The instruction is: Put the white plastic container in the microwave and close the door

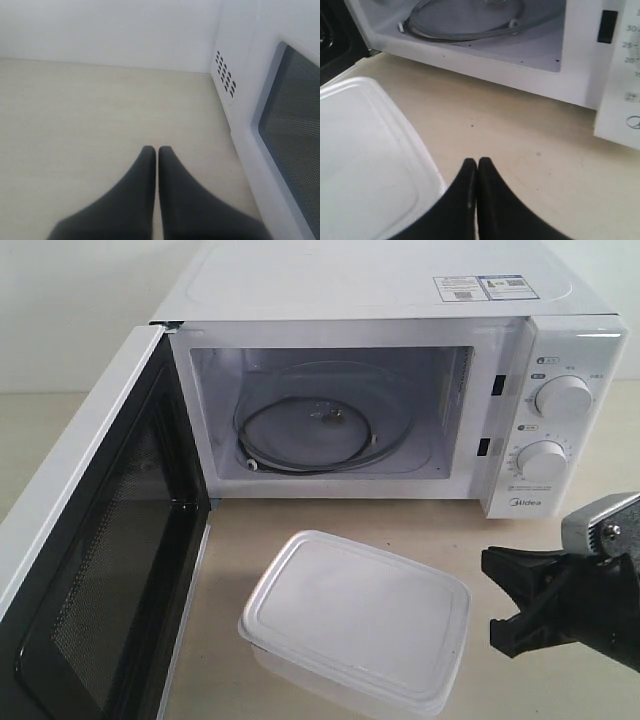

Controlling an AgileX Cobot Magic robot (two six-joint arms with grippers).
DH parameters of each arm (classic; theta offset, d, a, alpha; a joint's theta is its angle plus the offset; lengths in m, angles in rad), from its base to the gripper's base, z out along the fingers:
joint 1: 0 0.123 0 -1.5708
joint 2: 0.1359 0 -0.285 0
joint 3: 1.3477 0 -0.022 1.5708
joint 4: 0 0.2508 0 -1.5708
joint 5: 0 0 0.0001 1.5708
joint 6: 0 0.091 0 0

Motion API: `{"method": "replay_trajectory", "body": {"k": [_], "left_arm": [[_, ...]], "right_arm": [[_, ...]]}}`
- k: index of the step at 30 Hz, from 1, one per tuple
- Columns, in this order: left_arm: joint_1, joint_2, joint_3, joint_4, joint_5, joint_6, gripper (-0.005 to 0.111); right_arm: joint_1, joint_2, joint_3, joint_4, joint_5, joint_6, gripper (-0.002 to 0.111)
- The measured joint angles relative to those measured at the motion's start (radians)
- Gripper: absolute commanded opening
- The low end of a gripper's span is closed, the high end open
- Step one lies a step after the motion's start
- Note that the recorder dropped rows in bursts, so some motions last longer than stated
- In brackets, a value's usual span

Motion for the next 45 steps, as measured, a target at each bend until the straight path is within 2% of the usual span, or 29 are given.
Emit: {"method": "replay_trajectory", "body": {"k": [5,15,25,29,33,36,38,42,45], "left_arm": [[0.000,0.000,0.000,0.000,0.000,0.000,0.004],[0.000,0.000,0.000,0.000,0.000,0.000,0.004],[0.000,0.000,0.000,0.000,0.000,0.000,0.004],[0.000,0.000,0.000,0.000,0.000,0.000,0.004],[0.000,0.000,0.000,0.000,0.000,0.000,0.004],[0.000,0.000,0.000,0.000,0.000,0.000,0.004],[0.000,0.000,0.000,0.000,0.000,0.000,0.004],[0.000,0.000,0.000,0.000,0.000,0.000,0.004],[0.000,0.000,0.000,0.000,0.000,0.000,0.004]], "right_arm": [[0.000,0.000,0.000,-0.099,-0.010,0.003,0.000],[0.000,-0.002,0.000,-0.492,-0.032,0.004,0.000],[0.000,-0.002,0.000,-0.815,-0.032,0.151,0.000],[0.000,-0.002,0.000,-0.823,0.033,0.269,0.000],[0.000,-0.002,0.000,-0.690,0.088,0.338,0.000],[0.000,-0.002,-0.027,-0.740,0.127,0.422,0.000],[0.047,-0.002,-0.054,-0.762,0.184,0.496,0.000],[0.154,0.000,-0.136,-0.677,0.314,0.588,0.000],[0.178,0.002,-0.181,-0.603,0.356,0.634,0.000]]}}
